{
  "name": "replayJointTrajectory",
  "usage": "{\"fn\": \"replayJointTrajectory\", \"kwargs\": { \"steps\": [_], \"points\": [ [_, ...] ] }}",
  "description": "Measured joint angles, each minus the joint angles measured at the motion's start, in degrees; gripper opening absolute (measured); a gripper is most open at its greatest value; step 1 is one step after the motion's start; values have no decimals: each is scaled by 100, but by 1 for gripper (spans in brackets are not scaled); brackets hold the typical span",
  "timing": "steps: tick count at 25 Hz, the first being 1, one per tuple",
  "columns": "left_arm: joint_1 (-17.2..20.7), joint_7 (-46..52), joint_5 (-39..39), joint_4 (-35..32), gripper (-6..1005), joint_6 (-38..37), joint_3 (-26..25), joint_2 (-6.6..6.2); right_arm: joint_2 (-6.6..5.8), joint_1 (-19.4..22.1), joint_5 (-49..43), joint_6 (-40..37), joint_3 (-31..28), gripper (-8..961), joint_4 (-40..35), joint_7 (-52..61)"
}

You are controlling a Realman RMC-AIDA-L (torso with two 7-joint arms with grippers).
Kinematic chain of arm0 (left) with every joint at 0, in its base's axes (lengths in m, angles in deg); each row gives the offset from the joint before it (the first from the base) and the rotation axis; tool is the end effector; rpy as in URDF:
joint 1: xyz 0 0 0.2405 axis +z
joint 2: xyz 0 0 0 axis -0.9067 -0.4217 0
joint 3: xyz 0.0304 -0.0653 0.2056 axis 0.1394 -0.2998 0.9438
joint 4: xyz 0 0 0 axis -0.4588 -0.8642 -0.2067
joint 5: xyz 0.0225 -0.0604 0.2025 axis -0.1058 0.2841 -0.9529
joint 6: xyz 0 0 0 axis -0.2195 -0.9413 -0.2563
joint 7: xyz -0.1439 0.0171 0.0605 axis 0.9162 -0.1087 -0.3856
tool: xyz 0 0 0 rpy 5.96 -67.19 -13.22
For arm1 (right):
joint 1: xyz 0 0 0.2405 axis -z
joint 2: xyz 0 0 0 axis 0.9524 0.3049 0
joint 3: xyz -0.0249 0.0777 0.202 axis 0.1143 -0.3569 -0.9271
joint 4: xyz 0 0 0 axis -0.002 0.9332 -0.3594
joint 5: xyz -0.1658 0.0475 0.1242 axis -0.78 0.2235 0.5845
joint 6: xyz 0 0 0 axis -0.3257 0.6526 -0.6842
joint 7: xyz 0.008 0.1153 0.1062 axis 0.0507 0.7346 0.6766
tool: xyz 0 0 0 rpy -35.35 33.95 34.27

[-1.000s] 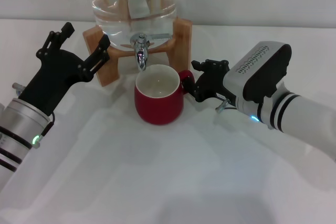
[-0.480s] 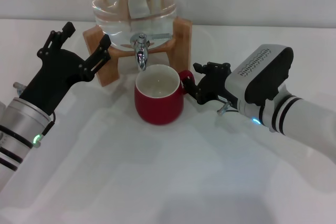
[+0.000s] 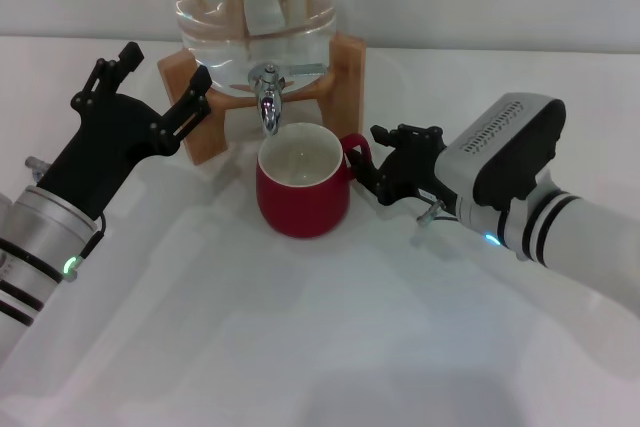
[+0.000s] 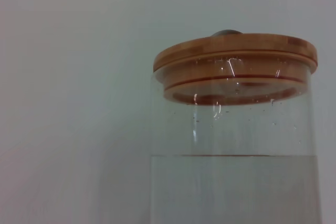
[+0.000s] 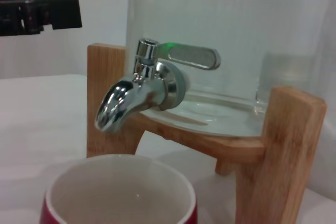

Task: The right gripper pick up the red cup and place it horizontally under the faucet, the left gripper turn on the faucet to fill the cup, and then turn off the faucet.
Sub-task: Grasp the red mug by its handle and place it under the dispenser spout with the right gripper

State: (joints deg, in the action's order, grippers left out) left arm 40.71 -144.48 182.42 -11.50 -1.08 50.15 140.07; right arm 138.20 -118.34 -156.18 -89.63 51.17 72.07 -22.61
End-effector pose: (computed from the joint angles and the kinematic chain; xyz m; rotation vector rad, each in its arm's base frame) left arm -0.2564 0.3223 -0.0109 -1.8383 -0.4137 -0.9245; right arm 0.1659 0.3709 -0.1262 -2.3253 0.3949 0.4552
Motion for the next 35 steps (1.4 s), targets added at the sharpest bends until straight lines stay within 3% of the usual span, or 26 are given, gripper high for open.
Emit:
{"fn": "replayJointTrajectory", "kwargs": {
  "steps": [35],
  "points": [
    [36,-1,0,0,891,-133,0,0,-16,440,-204,-421,-7,405,14,1]
  ]
}}
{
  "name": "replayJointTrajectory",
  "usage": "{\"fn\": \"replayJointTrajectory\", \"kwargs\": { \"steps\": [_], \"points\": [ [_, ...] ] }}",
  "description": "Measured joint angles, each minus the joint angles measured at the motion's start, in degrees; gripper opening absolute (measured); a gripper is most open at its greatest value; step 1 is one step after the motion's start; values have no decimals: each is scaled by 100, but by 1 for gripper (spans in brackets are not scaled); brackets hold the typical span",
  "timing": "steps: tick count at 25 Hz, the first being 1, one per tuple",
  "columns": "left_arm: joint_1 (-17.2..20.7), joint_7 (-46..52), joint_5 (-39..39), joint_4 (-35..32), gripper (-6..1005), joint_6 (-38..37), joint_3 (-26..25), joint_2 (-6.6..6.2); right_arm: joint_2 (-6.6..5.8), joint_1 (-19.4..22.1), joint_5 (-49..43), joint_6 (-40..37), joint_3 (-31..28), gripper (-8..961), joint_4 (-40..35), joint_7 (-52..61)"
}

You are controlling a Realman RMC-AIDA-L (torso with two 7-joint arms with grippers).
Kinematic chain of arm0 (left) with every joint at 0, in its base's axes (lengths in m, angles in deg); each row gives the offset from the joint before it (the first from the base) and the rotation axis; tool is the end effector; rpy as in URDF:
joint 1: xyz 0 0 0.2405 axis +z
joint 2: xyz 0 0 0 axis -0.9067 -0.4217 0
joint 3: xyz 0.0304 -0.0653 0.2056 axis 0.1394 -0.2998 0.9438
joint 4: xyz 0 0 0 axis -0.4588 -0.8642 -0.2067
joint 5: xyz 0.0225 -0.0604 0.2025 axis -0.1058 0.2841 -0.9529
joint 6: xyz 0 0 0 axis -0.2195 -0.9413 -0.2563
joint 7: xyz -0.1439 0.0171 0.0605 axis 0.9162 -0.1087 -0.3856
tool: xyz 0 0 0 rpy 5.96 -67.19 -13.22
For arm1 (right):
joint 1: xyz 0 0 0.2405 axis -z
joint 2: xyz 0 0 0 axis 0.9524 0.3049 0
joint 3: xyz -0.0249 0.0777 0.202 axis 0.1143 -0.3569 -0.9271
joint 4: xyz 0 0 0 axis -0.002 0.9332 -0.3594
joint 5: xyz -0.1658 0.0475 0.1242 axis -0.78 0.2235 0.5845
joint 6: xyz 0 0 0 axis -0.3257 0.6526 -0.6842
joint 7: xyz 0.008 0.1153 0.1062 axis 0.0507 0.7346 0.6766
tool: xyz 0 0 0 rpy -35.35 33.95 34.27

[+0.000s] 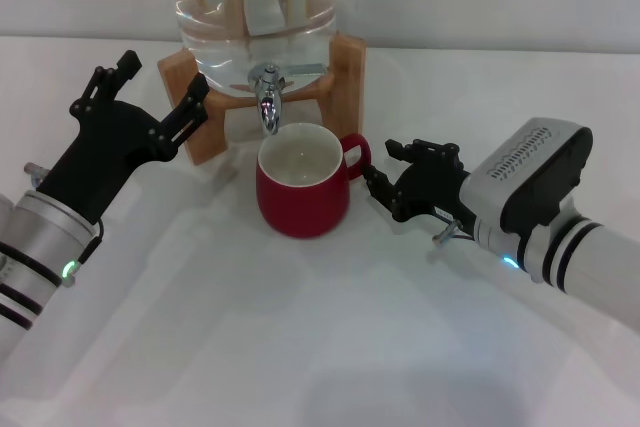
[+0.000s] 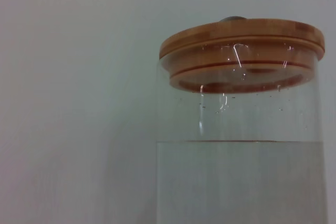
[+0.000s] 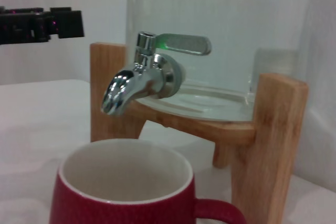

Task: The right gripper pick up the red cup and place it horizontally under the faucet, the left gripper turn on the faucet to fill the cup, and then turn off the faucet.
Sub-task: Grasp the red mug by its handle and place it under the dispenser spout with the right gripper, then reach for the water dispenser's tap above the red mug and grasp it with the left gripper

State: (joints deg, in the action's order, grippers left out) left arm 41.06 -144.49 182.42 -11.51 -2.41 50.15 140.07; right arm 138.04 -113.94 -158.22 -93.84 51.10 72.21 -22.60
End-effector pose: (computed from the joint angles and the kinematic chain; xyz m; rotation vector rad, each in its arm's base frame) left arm -0.2614 0.3217 -0.0125 -1.8395 -0.4355 -0.8982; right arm 0.1823 0.3569 -0.1228 -2.3053 0.4087 0.4935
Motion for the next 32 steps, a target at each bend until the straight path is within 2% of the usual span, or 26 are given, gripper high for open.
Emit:
{"fn": "replayJointTrajectory", "kwargs": {
  "steps": [32],
  "points": [
    [54,0,5,0,892,-83,-38,-18,-66,674,-410,-803,-35,405,0,39]
  ]
}}
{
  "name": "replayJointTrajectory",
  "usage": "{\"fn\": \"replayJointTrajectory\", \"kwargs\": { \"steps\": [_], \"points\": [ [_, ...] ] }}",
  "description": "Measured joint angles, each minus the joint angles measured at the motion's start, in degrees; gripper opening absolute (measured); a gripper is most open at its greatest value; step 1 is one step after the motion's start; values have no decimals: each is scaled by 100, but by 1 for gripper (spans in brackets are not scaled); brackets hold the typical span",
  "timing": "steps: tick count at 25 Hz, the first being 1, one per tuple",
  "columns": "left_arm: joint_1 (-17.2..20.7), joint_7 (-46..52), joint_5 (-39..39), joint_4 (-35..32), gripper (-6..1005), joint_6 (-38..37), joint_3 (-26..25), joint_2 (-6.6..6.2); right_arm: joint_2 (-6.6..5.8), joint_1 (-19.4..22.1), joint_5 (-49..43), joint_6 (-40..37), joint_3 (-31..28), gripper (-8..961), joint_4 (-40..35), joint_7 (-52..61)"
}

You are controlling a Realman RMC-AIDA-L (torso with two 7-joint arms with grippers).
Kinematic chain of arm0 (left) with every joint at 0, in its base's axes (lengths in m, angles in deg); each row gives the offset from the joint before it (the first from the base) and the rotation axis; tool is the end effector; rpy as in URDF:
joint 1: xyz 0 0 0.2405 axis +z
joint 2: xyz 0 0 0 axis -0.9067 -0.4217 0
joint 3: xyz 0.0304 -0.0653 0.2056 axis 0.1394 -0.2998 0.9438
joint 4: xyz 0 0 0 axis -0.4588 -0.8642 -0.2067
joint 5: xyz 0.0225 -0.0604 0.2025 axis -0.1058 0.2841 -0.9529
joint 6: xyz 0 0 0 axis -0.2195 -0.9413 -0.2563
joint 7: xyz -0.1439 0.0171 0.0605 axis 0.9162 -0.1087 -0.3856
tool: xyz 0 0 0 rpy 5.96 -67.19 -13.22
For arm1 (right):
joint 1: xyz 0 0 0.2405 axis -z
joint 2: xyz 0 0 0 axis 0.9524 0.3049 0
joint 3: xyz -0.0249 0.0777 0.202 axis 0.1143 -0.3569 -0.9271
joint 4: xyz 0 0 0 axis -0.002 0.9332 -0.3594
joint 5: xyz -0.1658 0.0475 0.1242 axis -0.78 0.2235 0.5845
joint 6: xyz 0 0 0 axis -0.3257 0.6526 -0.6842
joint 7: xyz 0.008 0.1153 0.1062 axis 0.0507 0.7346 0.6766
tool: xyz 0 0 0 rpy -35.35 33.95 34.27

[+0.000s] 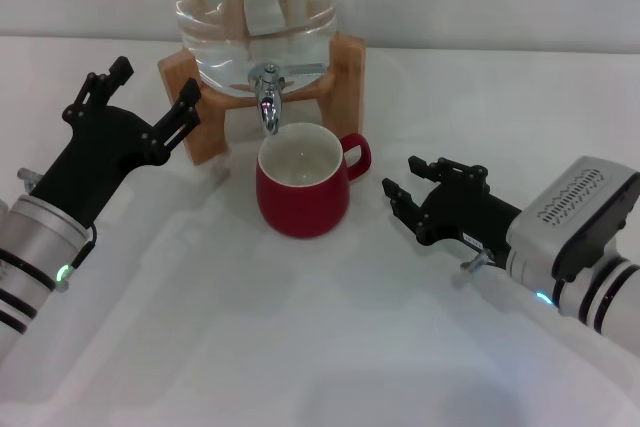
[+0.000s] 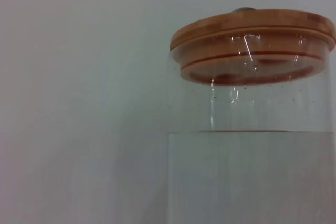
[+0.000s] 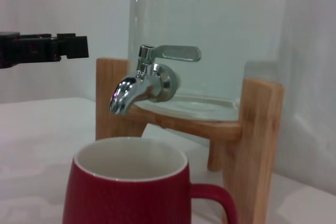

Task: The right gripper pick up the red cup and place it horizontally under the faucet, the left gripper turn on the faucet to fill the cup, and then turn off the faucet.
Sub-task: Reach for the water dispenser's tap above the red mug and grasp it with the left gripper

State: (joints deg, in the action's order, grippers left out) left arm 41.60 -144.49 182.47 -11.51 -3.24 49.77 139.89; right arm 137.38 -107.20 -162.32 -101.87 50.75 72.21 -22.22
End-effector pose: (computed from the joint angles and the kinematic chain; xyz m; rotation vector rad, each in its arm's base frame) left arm -0.2677 0.3205 -0.0112 -1.8302 -0.4538 -0.8757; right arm 0.2036 0.3344 -0.1127 -2.2693 0.4035 0.5738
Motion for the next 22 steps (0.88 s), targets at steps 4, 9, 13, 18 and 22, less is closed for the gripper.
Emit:
{"fn": "replayJointTrajectory", "kwargs": {
  "steps": [4,9,13,18,22],
  "points": [
    [5,0,3,0,892,-3,2,0,-12,149,-8,-201,31,405,9,1],
    [8,0,4,0,891,-4,3,0,-35,313,-9,-429,30,405,1,2],
    [9,0,4,0,890,-5,4,0,-59,463,-10,-687,2,405,-40,1],
    [8,0,4,0,891,-12,3,2,-45,537,-4,-897,-229,405,-292,-4],
    [8,0,4,0,891,-13,4,10,-19,659,27,-1161,-641,404,-696,-11]
  ]
}}
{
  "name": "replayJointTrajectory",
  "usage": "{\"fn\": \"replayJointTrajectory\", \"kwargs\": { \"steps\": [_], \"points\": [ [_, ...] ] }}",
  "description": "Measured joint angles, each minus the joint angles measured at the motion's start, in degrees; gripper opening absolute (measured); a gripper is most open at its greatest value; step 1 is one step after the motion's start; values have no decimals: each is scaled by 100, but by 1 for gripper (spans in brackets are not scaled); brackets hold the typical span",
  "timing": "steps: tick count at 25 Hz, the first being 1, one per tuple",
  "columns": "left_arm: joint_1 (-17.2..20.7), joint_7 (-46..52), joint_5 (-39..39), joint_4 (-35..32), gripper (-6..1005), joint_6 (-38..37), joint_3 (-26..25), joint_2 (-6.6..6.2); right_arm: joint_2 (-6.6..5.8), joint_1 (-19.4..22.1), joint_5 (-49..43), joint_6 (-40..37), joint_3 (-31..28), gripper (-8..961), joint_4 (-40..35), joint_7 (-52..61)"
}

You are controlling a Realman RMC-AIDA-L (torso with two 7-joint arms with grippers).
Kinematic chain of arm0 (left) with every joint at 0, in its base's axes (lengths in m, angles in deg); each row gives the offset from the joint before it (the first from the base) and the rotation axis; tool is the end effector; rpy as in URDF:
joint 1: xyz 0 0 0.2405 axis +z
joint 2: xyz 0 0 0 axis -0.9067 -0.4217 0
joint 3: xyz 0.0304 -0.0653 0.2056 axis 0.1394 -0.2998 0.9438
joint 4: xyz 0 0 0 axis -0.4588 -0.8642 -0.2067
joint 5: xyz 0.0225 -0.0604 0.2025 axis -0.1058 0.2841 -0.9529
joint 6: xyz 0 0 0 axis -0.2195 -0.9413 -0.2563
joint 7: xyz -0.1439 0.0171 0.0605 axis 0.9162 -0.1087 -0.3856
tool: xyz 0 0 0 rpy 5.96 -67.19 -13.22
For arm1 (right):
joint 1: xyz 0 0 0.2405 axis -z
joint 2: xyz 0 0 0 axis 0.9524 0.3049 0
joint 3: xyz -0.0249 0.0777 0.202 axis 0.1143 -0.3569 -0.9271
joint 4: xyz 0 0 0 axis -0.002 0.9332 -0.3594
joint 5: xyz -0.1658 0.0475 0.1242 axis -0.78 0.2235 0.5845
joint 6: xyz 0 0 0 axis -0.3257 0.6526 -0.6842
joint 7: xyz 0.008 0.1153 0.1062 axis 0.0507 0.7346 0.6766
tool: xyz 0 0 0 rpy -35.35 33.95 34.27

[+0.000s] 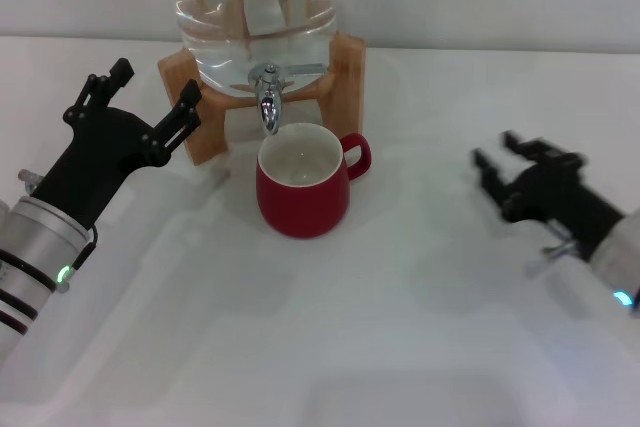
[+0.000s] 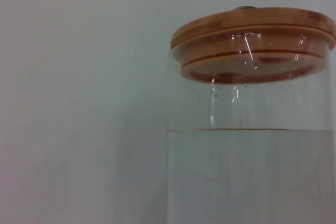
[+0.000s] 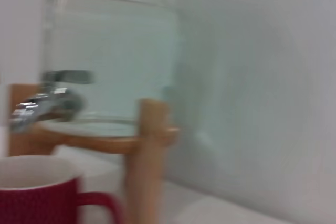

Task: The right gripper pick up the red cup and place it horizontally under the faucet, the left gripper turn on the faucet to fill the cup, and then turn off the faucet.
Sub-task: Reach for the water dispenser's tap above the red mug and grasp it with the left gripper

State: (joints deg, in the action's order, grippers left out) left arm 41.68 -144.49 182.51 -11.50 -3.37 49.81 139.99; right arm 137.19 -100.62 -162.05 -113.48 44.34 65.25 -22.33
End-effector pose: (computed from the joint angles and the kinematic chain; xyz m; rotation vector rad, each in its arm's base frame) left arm -0.2681 0.3200 -0.0121 -1.8301 -0.4583 -0.8740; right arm 0.2501 0.3339 -0.0635 -2.0288 0.4349 0.6256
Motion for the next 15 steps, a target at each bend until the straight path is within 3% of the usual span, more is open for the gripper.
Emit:
{"fn": "replayJointTrajectory", "kwargs": {
  "steps": [15],
  "points": [
    [9,0,0,-3,890,6,-125,-2,11,668,54,-842,-1983,405,-857,-8]
  ]
}}
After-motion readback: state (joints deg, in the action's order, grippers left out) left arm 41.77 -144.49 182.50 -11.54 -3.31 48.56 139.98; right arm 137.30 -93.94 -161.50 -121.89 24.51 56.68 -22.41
